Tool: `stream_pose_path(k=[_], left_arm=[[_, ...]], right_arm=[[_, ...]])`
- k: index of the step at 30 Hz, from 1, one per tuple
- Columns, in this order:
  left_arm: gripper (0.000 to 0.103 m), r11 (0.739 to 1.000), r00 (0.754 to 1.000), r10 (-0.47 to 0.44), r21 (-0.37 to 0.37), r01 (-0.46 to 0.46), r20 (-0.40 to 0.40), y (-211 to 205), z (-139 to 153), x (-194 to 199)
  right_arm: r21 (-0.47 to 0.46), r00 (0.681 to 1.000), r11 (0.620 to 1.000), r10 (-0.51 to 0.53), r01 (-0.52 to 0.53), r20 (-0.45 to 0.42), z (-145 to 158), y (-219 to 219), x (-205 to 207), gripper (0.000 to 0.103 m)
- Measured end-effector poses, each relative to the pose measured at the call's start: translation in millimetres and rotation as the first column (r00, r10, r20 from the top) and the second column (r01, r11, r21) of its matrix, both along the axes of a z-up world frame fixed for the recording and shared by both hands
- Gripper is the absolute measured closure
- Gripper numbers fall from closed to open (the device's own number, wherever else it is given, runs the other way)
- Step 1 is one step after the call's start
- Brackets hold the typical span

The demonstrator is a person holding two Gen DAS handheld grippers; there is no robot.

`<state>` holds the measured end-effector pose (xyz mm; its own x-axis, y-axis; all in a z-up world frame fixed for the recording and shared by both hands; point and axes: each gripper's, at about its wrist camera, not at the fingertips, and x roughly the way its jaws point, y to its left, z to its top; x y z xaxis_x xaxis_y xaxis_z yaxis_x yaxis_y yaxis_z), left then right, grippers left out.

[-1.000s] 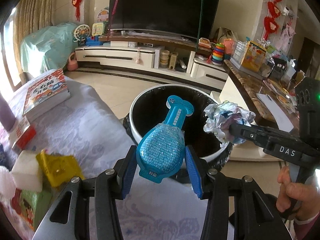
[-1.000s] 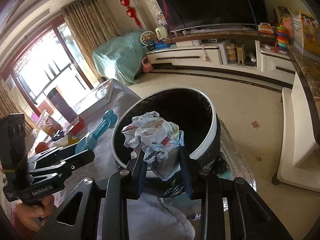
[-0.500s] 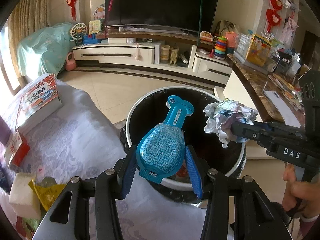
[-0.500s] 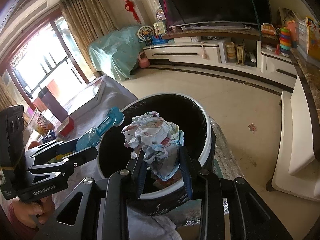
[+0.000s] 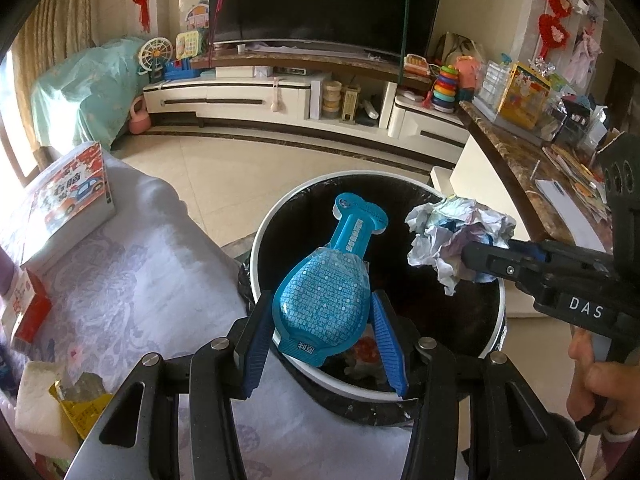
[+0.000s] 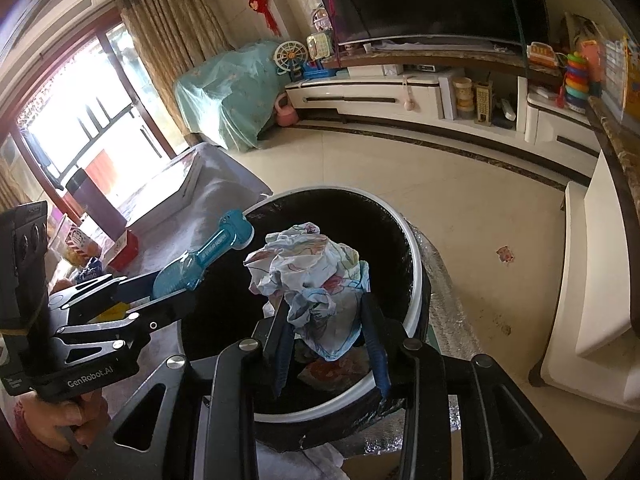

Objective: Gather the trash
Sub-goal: 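Open both tools to drop the items into the bin, then move both tools back over the table toward the snack wrappers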

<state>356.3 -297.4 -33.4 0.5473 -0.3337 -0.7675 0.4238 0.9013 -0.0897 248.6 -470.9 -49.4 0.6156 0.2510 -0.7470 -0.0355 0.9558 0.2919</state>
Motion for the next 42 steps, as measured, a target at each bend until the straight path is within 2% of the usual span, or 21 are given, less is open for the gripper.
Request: stream_pose_path(k=[1, 3, 5, 10, 12, 17, 23, 31, 42], left_arm=[[0.056, 1.000, 1.000, 0.001, 0.000, -0.001, 0.001, 1.3, -0.1, -0.6], [0.053, 1.000, 1.000, 0.008, -0.004, -0.008, -0.003, -0.2, 0.0, -1.8], [0.052, 1.000, 1.000, 0.011, -0.012, -0.011, -0.007, 0.5, 1.2, -0.4], [0.050, 0.999, 1.000, 0.027, -0.027, -0.027, 0.003, 7.8, 3.5, -7.7], [0.046, 0.999, 0.999, 0.038, -0.039, -0.038, 0.009, 13.7, 3.5, -16.2], [0.037, 0.994, 0.997, 0.080, -0.083, -0.078, 0.020, 35.0, -0.5, -43.8], [0.037, 0.980, 0.989, 0.146, -0.142, -0.142, 0.015, 72.7, -9.0, -88.4], [0.037, 0.963, 0.977, 0.215, -0.171, -0.208, 0.020, 119.5, -11.3, -141.8], [0.037, 0.931, 0.947, 0.323, -0.183, -0.317, 0.004, 175.4, -14.1, -196.0]], right_arm=[[-0.005, 1.000, 1.000, -0.002, 0.002, -0.002, 0.0, -0.3, 0.7, 0.065], [-0.007, 1.000, 1.000, -0.007, 0.007, -0.007, -0.3, -0.5, 1.2, 0.054], [-0.006, 1.000, 1.000, -0.010, 0.010, -0.007, -0.2, -1.7, 0.7, 0.048], [0.023, 1.000, 0.999, -0.024, 0.024, 0.005, 3.0, -5.7, -5.6, 0.042], [0.035, 0.999, 0.999, -0.030, 0.029, 0.015, 5.4, -5.6, -10.0, 0.032], [0.056, 0.998, 0.998, -0.032, 0.029, 0.052, 11.6, 4.6, -26.5, 0.014], [0.087, 0.996, 0.996, -0.018, 0.011, 0.087, 13.5, 29.0, -49.6, 0.012], [0.143, 0.994, 0.989, 0.023, -0.038, 0.107, 7.1, 64.6, -70.6, 0.012], [0.167, 0.991, 0.978, 0.112, -0.124, 0.080, -4.8, 113.3, -82.0, 0.012]])
